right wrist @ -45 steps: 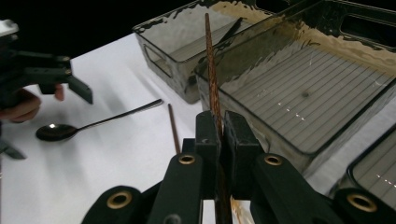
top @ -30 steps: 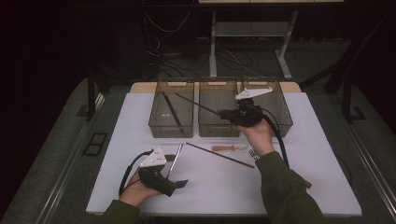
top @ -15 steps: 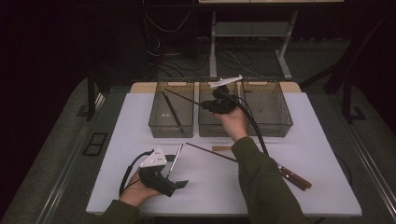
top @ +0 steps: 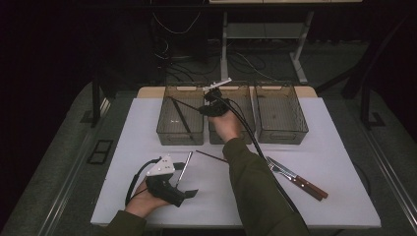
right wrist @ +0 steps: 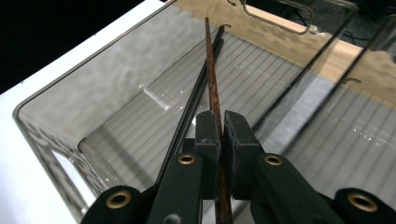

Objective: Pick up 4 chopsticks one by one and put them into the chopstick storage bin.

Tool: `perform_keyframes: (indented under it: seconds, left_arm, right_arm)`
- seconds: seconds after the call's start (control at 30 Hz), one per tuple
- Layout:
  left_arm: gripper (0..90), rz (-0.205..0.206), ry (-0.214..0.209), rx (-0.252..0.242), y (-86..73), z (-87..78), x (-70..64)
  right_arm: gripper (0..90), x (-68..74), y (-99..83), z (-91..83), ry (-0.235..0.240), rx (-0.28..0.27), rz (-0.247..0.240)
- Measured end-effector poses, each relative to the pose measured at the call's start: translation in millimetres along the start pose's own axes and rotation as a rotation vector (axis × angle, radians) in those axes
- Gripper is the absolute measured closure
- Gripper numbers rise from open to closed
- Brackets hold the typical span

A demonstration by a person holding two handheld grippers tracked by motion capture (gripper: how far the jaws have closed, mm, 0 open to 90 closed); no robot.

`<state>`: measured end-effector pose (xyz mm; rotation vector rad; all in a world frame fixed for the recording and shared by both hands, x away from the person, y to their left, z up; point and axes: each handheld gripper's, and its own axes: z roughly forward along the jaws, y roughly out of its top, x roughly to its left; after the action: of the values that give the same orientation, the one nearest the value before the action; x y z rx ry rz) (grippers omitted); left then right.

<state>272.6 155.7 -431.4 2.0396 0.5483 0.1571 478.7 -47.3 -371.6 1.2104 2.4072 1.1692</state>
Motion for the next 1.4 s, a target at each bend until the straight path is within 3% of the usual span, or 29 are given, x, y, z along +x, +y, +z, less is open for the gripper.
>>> perform_keyframes:
  seconds: [0.2, 0.3, 0.43, 0.5, 0.7, 0.8, 1.0, 1.17, 1.3, 1.4]
  left_arm:
    - [0.0, -0.008, -0.002, -0.007, -0.3, -0.1, 0.0]
    - [0.0, -0.009, -0.002, -0.007, -0.3, -0.2, 0.0]
    - [0.0, -0.006, -0.002, -0.002, -0.1, -0.2, 0.3]
    - [0.0, -0.001, -0.001, -0.001, -0.1, -0.1, 0.8]
    - [0.0, -0.008, -0.002, -0.001, -0.4, -0.3, 0.7]
    - [0.0, -0.009, -0.002, -0.003, -0.3, -0.3, 0.5]
    - [0.0, -0.011, -0.002, -0.007, -0.3, 0.1, 0.4]
    - [0.0, -0.008, 0.001, -0.001, -0.3, -0.2, 0.4]
    - [0.0, -0.006, 0.002, 0.0, -0.4, 0.0, 0.5]
    - [0.0, -0.009, 0.002, 0.0, -0.4, 0.2, 0.4]
  right_arm:
    - [83.2, 6.5, 2.3, 8.4, -0.018, 0.005, -0.03]
    - [69.7, 7.2, 1.7, 9.9, 0.005, -0.005, -0.031]
    - [58.4, 6.1, 1.3, 8.4, 0.03, -0.01, -0.032]
    - [49.9, 6.3, 1.4, 6.1, 0.011, -0.018, -0.03]
    - [34.9, 5.2, 0.8, -6.3, 0.06, -0.08, -0.037]
    - [31.1, 4.9, -2.0, -14.7, 0.095, -0.087, -0.04]
    - [27.1, 6.1, -9.9, -31.5, 0.103, -0.056, -0.071]
    - [20.3, 2.2, -19.7, -46.1, 0.141, -0.074, -0.057]
    - [13.2, 4.9, -27.9, -56.9, 0.09, -0.082, -0.078]
    - [13.3, 4.0, -34.1, -64.4, 0.058, -0.077, -0.048]
